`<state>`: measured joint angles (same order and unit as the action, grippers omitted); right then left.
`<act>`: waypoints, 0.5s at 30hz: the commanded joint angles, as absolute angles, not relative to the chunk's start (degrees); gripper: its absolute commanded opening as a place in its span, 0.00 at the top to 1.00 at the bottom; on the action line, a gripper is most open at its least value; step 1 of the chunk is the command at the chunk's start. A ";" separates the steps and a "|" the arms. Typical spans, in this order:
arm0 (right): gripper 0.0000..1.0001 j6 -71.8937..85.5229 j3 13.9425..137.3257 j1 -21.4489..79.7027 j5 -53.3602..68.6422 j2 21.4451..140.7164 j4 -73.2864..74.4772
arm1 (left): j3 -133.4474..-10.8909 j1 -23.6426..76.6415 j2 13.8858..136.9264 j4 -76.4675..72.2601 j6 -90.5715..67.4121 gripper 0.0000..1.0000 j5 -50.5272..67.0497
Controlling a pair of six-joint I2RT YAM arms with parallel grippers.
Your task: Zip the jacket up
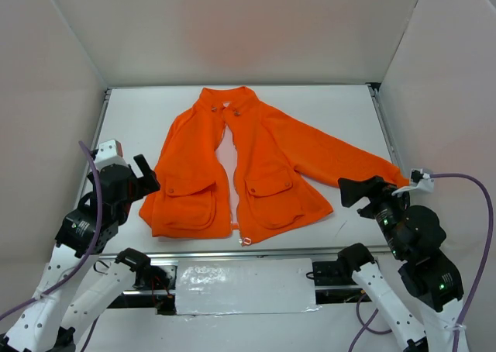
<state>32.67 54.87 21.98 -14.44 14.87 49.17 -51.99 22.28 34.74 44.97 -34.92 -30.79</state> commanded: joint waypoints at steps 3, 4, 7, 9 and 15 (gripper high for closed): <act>0.00 33.49 55.02 22.15 -14.50 16.18 48.61 | -53.35 22.50 34.80 43.24 -34.80 0.01 -30.32; 0.00 33.23 54.76 22.15 -13.89 15.74 47.91 | -53.44 22.50 34.89 43.33 -34.80 0.01 -30.32; 0.00 32.78 53.36 22.24 -12.14 14.16 46.06 | -53.44 22.50 34.89 43.33 -34.72 0.01 -30.15; 0.00 32.26 51.52 22.24 -9.94 13.54 43.44 | -53.61 22.50 34.80 43.07 -34.37 0.01 -29.62; 0.00 31.81 43.44 22.15 16.92 22.56 31.31 | -53.17 22.50 34.10 42.27 -33.92 0.01 -28.65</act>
<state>32.69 47.88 21.98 -0.25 16.14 41.17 -51.99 22.28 34.65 44.86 -34.65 -29.19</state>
